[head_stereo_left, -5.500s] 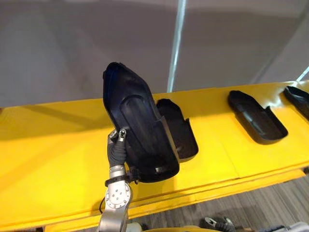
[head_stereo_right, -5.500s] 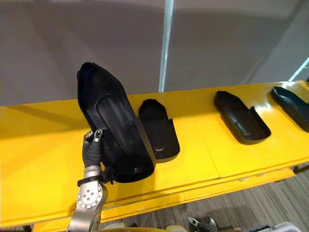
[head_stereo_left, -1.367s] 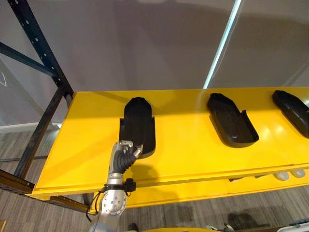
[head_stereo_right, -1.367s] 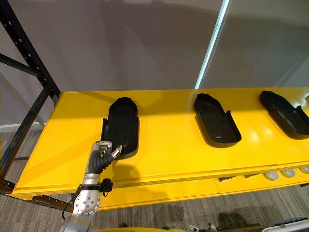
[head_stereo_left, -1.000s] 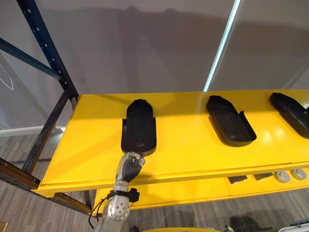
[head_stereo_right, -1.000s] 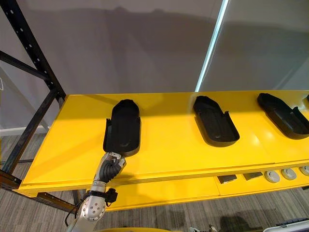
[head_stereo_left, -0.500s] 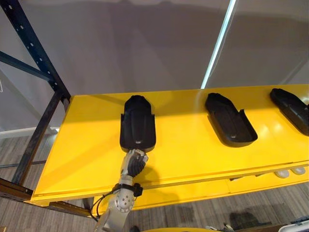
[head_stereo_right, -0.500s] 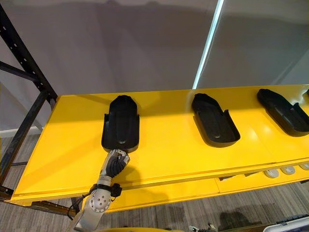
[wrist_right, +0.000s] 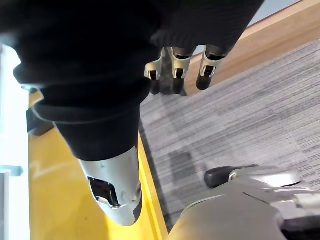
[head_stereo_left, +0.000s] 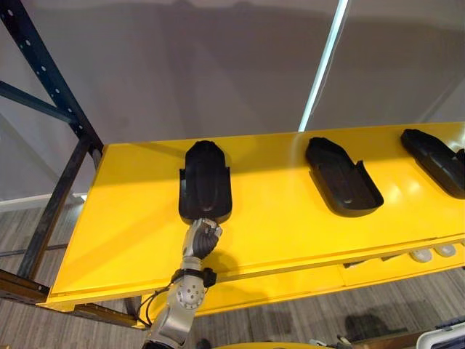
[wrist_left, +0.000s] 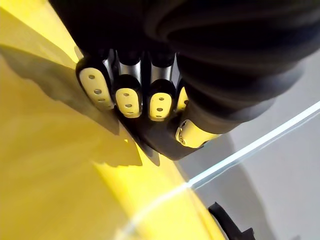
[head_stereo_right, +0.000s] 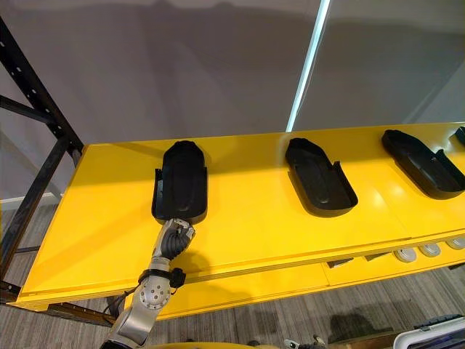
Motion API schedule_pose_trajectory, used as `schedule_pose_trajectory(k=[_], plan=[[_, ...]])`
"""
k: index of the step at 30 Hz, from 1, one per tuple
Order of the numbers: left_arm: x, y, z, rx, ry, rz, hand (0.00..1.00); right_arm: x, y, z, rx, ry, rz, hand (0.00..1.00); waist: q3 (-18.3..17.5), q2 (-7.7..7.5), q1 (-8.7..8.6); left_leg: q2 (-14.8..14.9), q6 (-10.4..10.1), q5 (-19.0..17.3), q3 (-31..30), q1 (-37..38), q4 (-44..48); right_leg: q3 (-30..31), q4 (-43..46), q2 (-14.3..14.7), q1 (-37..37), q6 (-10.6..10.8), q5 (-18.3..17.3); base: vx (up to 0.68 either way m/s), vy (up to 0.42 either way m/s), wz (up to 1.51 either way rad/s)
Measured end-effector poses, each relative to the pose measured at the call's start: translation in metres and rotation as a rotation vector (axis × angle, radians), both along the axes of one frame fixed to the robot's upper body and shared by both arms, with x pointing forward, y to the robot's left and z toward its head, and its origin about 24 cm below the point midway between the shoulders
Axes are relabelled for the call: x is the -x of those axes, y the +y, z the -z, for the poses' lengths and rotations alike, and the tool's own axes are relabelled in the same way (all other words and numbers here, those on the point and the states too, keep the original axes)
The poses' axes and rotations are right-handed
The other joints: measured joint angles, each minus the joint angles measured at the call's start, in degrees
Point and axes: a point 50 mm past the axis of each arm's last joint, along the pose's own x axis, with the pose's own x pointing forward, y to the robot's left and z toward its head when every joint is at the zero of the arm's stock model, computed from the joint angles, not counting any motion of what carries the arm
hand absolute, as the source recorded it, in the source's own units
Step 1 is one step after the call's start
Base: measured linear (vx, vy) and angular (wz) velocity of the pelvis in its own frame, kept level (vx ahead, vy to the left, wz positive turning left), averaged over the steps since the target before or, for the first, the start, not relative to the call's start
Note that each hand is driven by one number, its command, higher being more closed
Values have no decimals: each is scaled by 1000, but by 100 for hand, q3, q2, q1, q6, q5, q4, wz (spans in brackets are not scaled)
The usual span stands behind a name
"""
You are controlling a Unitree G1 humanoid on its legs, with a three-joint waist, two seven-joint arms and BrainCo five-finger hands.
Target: Walk over and take plastic housings, then place them on the shelf
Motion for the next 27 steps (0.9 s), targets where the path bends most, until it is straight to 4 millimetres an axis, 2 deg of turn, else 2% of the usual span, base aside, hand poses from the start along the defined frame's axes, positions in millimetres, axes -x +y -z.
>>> schedule_pose_trajectory(k=[6, 8, 10, 13, 14, 16, 17, 18, 19, 20, 23, 27], plan=[[-1, -1, -4, 125, 3, -19, 100, 0, 0, 0, -1, -1, 1, 0, -5, 20, -67, -4, 1, 0, -25, -12, 0, -32, -7, -3, 12, -16, 13, 6, -2, 1], [0, -1, -12, 174, -13, -10, 100, -1, 0, 0, -1, -3, 1, 0, -5, 25, -77, -5, 2, 0, -56, -26, 0, -99, -7, -9, 14, -16, 13, 15, -8, 8], [1, -4, -30, 238, -80, 6, 100, 0, 0, 0, -1, 1, 1, 0, -16, 18, -77, 8, 1, 0, -77, -87, 0, -96, 7, -40, 8, -14, 13, 19, -2, 10], [7, -4, -89, 401, -336, 55, 100, 1, -1, 0, -1, 5, 1, 0, -17, 15, -27, 15, 1, 0, -139, -116, 1, -133, 23, -47, 9, -10, 17, 38, -3, 8], [8, -2, -98, 436, -380, 52, 100, 1, -1, 0, 1, 5, 0, 0, -18, 16, -21, 16, 1, 0, -145, -116, 2, -135, 25, -46, 10, -10, 17, 19, -6, 5], [13, 11, -121, 523, -509, 25, 100, 2, -3, 0, 5, 8, 0, 0, -18, 16, 16, 24, 2, 1, -168, -123, 2, -135, 45, -39, 15, -10, 17, 0, -3, 2], [14, 16, -126, 548, -542, 4, 100, 3, -3, 1, 4, 11, 0, 0, -18, 16, 36, 26, 2, 1, -183, -134, 2, -136, 52, -36, 24, -10, 17, -27, -9, 9], [16, 29, -133, 582, -603, -59, 100, 4, -5, 1, 7, 17, -1, 0, -18, 15, 83, 32, 2, 1, -224, -129, 2, -147, 55, -31, 60, -11, 17, -35, -8, 19], [19, 46, -135, 606, -656, -162, 100, 6, -5, 1, 7, 24, 0, 0, -17, 14, 96, 34, 3, 1, -300, -114, 1, -165, 55, -30, 106, -13, 15, -37, -7, 18], [19, 47, -135, 609, -660, -173, 100, 6, -5, 1, 6, 25, 0, 0, -17, 14, 96, 34, 3, 1, -307, -114, 1, -167, 55, -30, 109, -13, 14, -26, -1, 23], [30, 81, -133, 653, -743, -419, 100, 7, -5, 2, 5, 26, 11, 0, -4, -8, 126, 35, 0, 1, -432, -124, 1, -266, 96, -30, 144, -37, -3, -41, 2, 19], [49, 104, -115, 670, -736, -633, 100, 9, -3, 2, 17, 34, 19, 0, 1, -78, 231, 36, -1, -30, -472, -119, 1, -320, 109, -35, 175, -34, -24, -45, 5, 10]])
